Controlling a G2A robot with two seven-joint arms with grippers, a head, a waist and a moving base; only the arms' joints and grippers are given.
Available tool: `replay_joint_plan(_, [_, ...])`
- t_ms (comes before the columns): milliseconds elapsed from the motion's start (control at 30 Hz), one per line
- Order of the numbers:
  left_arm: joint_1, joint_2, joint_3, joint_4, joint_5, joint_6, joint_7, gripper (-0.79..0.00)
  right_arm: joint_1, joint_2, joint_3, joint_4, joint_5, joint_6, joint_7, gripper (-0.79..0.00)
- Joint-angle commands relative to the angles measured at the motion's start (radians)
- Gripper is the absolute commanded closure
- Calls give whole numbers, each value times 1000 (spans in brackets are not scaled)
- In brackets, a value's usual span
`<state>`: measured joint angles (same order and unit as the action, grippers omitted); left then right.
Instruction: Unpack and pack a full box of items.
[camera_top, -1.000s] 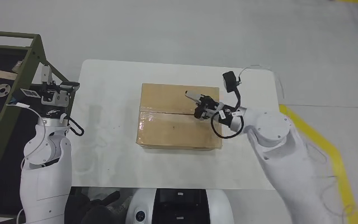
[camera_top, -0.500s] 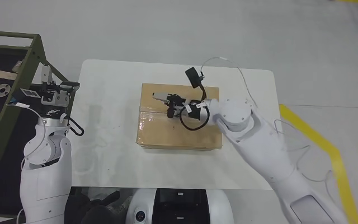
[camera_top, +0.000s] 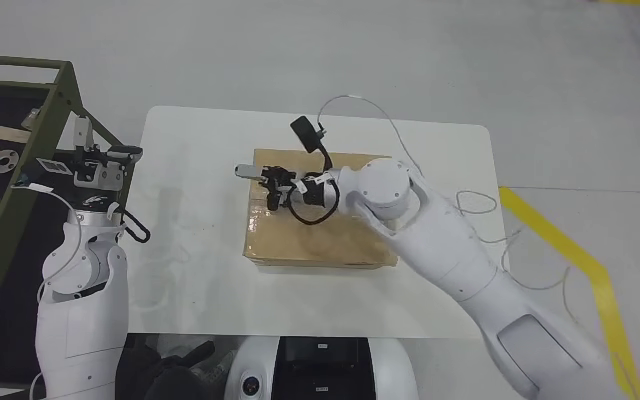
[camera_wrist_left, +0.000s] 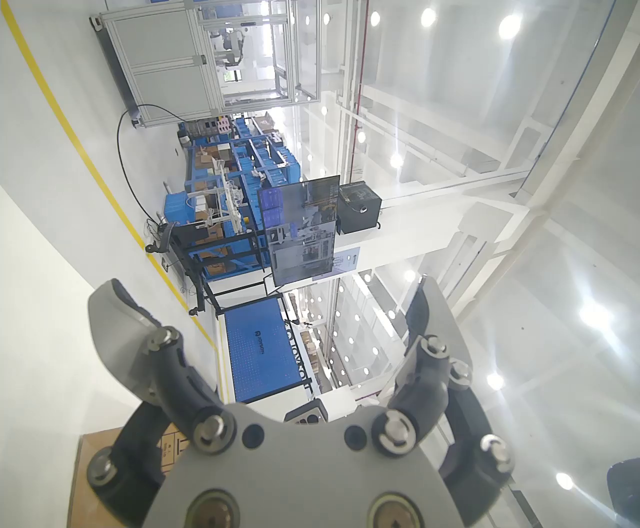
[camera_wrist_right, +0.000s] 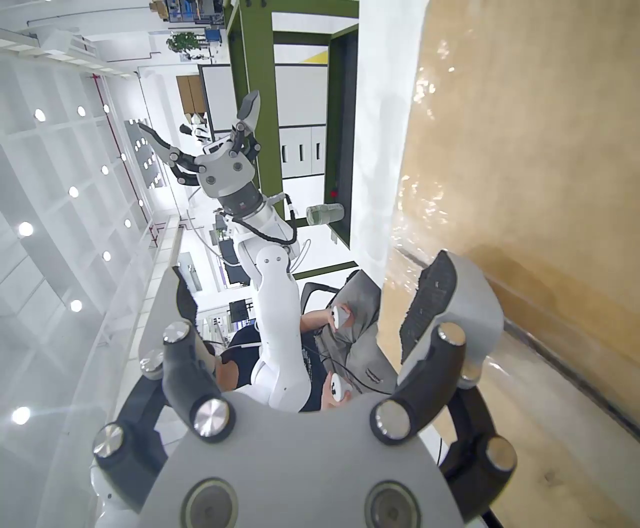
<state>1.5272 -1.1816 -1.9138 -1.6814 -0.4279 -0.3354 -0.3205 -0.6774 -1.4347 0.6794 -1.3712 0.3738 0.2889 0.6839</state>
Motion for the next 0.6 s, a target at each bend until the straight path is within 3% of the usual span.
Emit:
replay_joint_plan(0, [0, 0, 0, 0, 0, 0, 0, -785, 21, -15, -19, 31, 14, -11, -1, -785])
replay_joint_plan(300, [0, 0, 0, 0, 0, 0, 0, -785, 70, -56, -40, 139, 57, -65, 5, -785])
replay_joint_plan(567, [0, 0, 0, 0, 0, 0, 0, -785, 73, -69, -39, 186, 43, -48, 18, -785])
